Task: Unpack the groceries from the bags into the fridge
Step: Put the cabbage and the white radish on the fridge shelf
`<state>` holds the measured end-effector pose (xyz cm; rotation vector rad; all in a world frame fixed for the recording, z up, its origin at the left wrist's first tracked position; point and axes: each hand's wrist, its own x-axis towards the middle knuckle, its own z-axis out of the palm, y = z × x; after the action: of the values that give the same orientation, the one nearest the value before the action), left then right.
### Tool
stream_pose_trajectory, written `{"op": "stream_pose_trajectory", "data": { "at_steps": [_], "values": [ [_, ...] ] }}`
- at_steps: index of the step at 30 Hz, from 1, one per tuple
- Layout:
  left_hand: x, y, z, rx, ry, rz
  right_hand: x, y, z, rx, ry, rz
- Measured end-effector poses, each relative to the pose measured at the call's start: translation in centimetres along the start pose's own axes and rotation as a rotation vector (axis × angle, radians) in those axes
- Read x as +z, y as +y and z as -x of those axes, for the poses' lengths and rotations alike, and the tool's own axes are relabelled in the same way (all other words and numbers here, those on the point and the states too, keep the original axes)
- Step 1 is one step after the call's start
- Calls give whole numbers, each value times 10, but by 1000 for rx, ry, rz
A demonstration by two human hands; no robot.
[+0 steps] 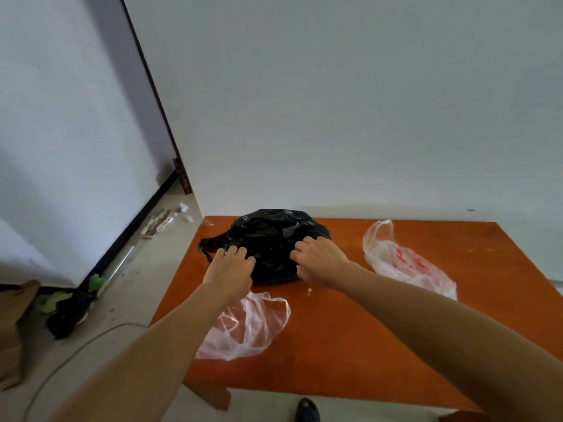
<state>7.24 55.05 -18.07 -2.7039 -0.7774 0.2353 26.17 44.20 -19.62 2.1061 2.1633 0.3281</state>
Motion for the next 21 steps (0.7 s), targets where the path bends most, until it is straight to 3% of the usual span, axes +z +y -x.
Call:
{"op": "stream_pose_trajectory", "data": {
  "at_steps": [8, 12, 17, 21],
  "values": [
    [77, -38, -145, 191, -155, -57, 93, 51, -141, -179, -133, -29],
    [112, -51, -191, 288, -227, -41, 134, 57, -182, -222, -299, -60],
    [154, -77, -235, 201, -362, -49, 179, 84, -211, -115, -465, -72],
    [178, -110, -278, 78, -279, 73, 198, 112, -229, 111, -430, -64]
  ]
}}
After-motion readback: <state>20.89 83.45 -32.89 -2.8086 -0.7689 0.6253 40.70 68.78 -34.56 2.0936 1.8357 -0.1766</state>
